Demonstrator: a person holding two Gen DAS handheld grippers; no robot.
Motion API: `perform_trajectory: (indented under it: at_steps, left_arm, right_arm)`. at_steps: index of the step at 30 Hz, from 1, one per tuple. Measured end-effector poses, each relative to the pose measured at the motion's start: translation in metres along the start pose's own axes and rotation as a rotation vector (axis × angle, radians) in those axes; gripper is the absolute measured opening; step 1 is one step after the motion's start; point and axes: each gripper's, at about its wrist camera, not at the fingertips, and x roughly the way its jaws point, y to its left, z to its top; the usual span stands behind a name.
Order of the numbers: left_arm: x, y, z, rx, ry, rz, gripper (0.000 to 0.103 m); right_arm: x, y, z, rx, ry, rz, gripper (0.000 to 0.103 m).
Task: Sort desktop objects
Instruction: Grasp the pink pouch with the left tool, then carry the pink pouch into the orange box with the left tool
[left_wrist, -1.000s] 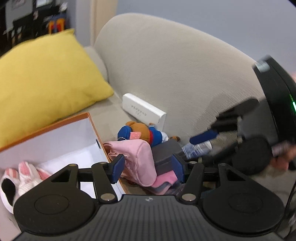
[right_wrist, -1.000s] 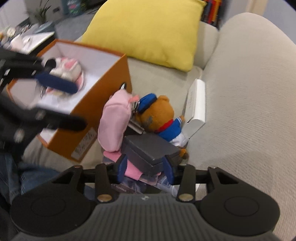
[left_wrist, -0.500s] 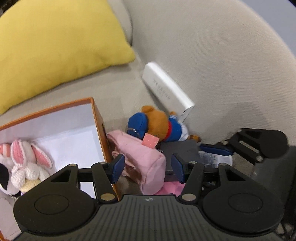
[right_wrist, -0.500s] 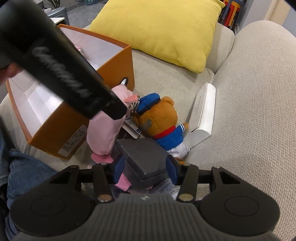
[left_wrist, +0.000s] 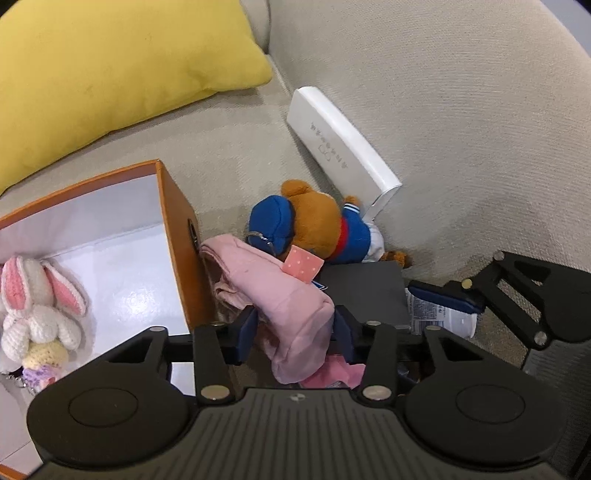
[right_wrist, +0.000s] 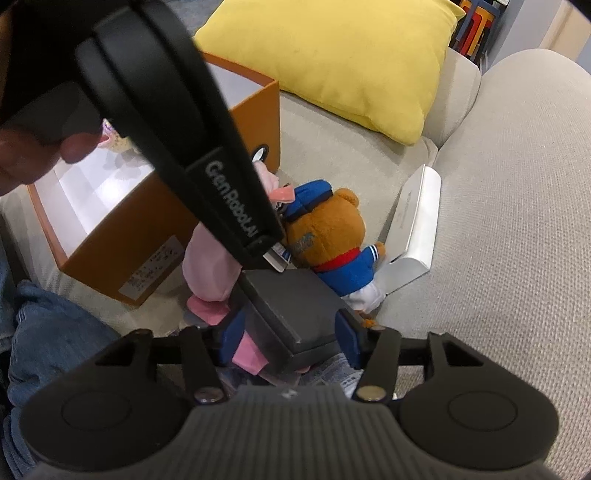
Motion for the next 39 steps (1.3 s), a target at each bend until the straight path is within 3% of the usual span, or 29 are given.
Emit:
perform_trajectory:
  at_steps: [6,13,18,24,30,39]
  left_arm:
    - [-0.014,-0.004,-0.014,0.04,-0.079,-0.04,0.044]
    - [-0.055,-0.021,-0.042,0.174,-0.223,-0.069,0.043]
    - [-0.09,-0.017,-0.064,0.203,-0.321,-0.103,0.043]
    - [-0.133,0.009,-0.088,0.177,-0.433,-0.111,0.042]
    - [-0.163,0.045,-0.114,0.133,-0.523,-0.074,0.042]
    - [-0.165,0.084,-0.136,0.066,-0.557,-0.02,0.042]
  right_arm:
    - [-0.003,-0.001,0.001,0.006,-0.012,0.005,0.057]
    - [-0.011,-0.005,0.002,0.009,-0.018,0.035,0.057]
    - [-0.011,-0.007,0.0,0.012,-0.009,0.052,0.057]
    - [-0.013,0.005,-0.002,-0.027,-0.024,0.105,0.057]
    - [-0.002,0.034,-0.003,-0.138,0.01,0.158,0.045]
    - [0.022,0.053,-0.003,-0.343,0.136,0.069,0.032]
